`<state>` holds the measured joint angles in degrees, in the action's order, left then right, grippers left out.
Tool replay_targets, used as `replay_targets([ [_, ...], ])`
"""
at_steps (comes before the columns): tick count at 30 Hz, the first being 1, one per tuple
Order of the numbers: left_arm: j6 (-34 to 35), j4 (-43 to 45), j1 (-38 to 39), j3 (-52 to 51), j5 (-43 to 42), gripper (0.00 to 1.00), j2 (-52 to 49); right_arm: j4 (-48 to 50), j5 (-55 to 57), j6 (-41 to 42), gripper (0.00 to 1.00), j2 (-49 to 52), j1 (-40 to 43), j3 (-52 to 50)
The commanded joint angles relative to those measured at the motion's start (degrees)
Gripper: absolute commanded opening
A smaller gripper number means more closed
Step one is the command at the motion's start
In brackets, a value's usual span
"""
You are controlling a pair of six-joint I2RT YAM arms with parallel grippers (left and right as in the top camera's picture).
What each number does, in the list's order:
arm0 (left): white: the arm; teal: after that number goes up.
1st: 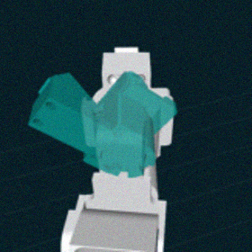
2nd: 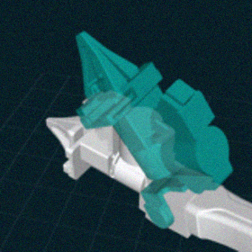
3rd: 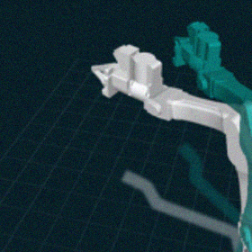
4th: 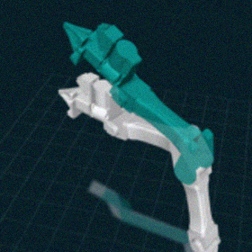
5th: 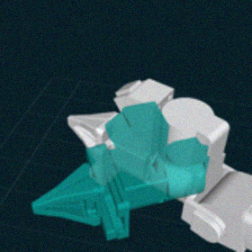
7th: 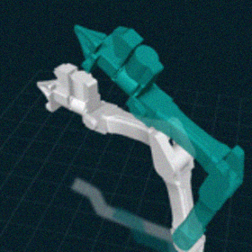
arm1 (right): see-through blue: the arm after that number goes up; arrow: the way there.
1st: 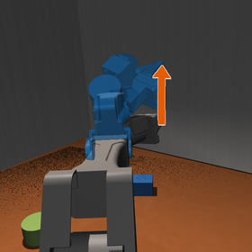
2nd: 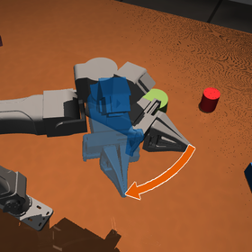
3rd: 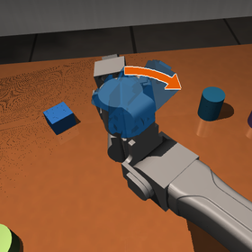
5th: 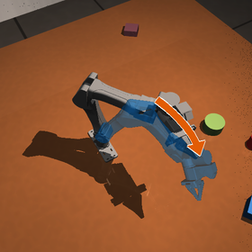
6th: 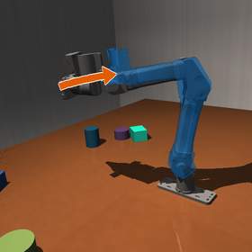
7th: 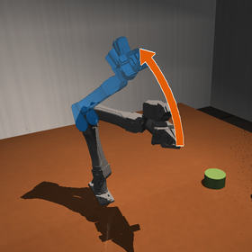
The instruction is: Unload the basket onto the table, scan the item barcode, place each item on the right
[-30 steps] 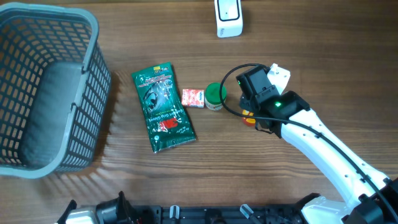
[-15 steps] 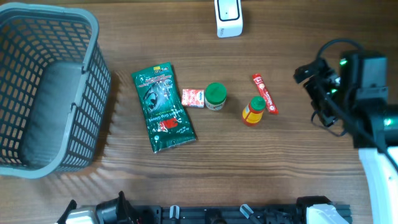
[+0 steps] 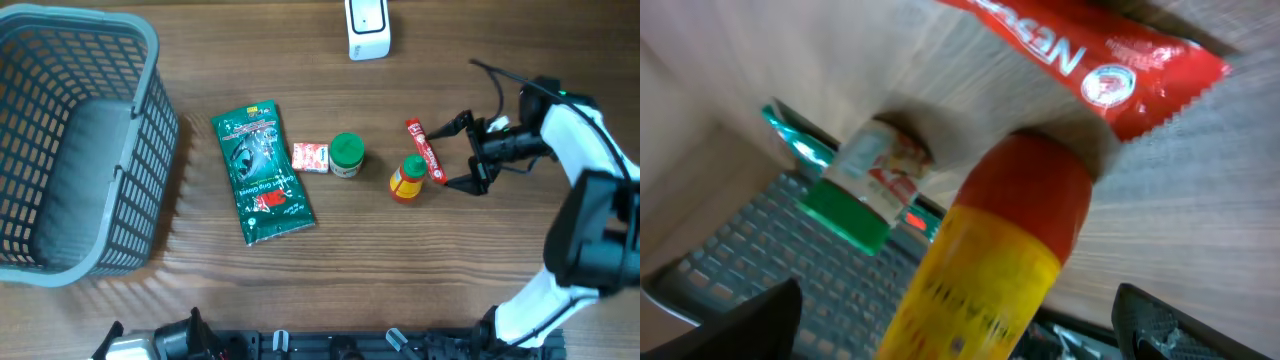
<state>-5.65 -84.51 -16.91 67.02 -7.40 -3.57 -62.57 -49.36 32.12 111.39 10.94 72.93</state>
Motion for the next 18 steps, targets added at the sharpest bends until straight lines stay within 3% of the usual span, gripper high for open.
replay_targets([
  [1,0.13,0.04,-0.20,-0.07,-0.70,1.00,0.37,-1.36,-6.08,-9.60,0.98,6.47,-0.15,-0.33],
  [10,0.13,0.04,-0.20,-0.07,-0.70,1.00,0.37,2.29,-8.17,-9.35,1.00,7.17,-2.03,-4.04],
  [14,0.13,0.04,-0.20,-0.07,-0.70,1.00,0.37,6.40,-8.87,-3.26,1.00,7.17,-5.42,-6.10],
  [18,0.13,0.04,-0.20,-0.07,-0.70,1.00,0.37,7.26,-12.04,-2.99,0.99,7.17,-7.98,-6.10],
])
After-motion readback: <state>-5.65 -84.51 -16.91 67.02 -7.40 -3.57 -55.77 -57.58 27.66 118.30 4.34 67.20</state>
